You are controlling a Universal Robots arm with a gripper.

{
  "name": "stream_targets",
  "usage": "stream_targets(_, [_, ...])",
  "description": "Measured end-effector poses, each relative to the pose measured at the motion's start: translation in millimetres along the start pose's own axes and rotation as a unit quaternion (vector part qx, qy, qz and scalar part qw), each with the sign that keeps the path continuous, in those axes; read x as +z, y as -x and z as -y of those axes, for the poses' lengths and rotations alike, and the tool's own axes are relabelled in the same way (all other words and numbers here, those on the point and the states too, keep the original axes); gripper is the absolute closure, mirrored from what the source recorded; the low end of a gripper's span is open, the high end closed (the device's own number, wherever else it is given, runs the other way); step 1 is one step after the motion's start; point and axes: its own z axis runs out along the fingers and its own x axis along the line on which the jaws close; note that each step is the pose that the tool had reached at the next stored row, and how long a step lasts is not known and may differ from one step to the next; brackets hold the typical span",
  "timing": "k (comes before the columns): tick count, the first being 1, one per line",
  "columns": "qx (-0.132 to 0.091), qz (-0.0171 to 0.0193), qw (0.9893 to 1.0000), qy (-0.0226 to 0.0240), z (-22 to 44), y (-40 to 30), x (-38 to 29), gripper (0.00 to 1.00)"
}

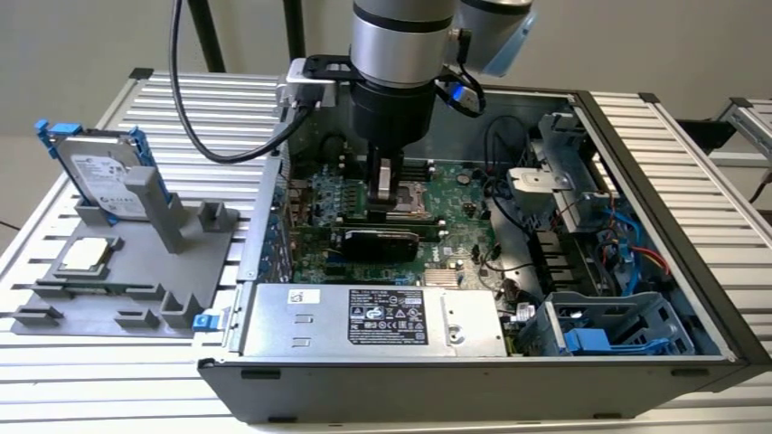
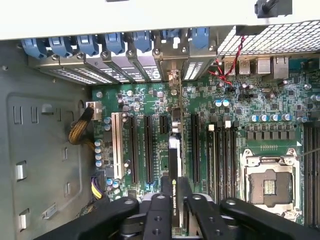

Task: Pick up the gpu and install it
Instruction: 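Insert the gpu into the slot, then press down on the gpu until it lock into place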

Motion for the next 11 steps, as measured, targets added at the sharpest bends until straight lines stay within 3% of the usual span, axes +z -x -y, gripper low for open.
stream_targets(2, [0.0, -0.0017, 1.0, -0.0001, 0.0, 0.0, 0.0, 1.0])
stream_targets(11, [0.0, -0.0027, 1.0, -0.0002, 0.0, 0.0, 0.0, 1.0])
